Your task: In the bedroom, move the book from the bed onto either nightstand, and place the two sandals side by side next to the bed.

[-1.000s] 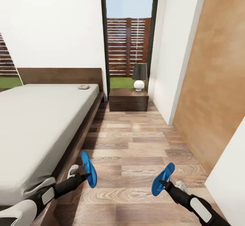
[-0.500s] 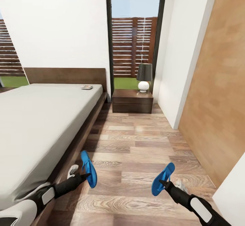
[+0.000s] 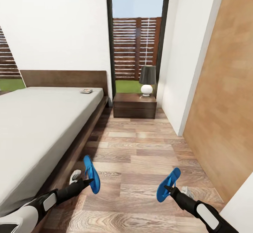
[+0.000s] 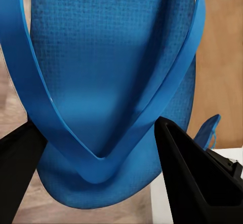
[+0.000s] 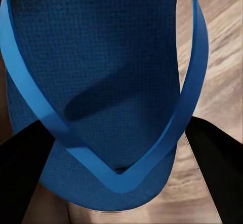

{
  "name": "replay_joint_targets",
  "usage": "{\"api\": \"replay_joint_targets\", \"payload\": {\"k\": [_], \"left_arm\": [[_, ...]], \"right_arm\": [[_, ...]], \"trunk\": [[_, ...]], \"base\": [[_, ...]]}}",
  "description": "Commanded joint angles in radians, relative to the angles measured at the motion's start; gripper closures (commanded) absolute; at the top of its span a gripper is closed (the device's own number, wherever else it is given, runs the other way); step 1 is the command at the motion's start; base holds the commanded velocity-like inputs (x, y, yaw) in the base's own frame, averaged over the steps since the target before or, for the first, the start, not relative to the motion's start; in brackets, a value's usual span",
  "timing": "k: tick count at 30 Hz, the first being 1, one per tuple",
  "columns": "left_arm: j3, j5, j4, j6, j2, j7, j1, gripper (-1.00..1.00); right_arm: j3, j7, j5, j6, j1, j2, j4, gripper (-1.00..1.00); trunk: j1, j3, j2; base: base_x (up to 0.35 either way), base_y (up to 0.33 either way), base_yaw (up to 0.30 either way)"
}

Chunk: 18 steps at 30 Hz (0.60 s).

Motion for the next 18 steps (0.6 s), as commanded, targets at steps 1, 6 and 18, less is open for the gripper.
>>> {"api": "replay_joint_targets", "payload": {"k": [1, 6, 18], "left_arm": [[-0.002, 0.009, 0.000, 0.010, 0.000, -0.003, -0.001, 1.00], [-0.002, 0.009, 0.000, 0.010, 0.001, -0.003, -0.001, 1.00], [-0.002, 0.009, 0.000, 0.009, 0.004, -0.003, -0.001, 1.00]], "right_arm": [[0.004, 0.002, -0.008, 0.002, -0.001, -0.001, 0.000, 1.00], [0.004, 0.004, -0.008, 0.002, -0.001, -0.001, 0.000, 1.00], [0.006, 0.005, -0.008, 0.002, -0.001, -0.001, 0.000, 1.00]], "trunk": [[0.000, -0.001, 0.000], [0.000, -0.001, 0.000], [0.000, -0.001, 0.000]], "base": [[0.175, -0.105, 0.000], [0.186, -0.052, 0.000], [0.147, -0.005, 0.000]]}}
